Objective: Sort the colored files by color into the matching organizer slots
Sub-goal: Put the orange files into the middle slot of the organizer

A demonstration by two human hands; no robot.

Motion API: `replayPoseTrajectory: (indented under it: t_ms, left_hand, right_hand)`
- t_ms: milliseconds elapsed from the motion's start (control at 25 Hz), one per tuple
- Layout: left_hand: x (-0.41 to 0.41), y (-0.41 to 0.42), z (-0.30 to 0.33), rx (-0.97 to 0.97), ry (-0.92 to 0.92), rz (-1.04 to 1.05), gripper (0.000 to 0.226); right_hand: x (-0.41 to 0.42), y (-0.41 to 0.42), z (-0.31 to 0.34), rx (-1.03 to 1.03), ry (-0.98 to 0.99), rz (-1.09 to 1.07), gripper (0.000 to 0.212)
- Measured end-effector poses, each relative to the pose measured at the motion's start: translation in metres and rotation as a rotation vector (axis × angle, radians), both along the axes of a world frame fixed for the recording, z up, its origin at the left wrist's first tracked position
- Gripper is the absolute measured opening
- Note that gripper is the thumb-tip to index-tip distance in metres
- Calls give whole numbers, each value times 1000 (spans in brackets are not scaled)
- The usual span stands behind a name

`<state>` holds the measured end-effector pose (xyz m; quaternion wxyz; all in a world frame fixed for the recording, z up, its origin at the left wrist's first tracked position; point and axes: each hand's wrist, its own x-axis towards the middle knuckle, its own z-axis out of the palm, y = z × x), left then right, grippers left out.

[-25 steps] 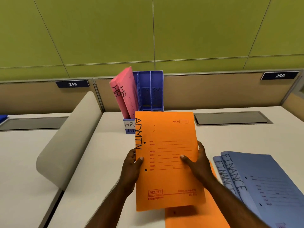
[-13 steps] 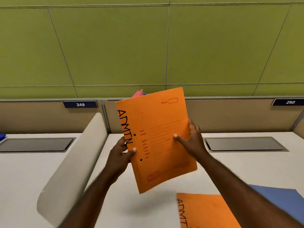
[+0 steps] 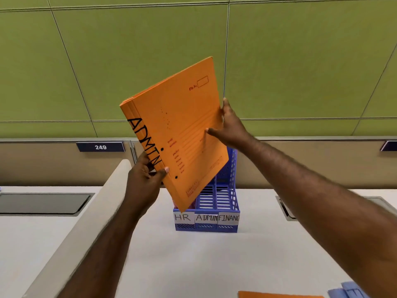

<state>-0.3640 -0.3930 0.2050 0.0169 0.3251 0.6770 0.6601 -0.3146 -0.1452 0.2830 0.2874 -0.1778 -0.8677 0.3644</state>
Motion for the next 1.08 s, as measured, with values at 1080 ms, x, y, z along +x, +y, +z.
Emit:
replayPoseTrajectory:
  t_ms: [1080]
  left_hand:
    - [-29, 70, 13, 117, 248, 105, 44]
  right_hand:
    - [-64, 26, 58, 200, 48, 382, 147]
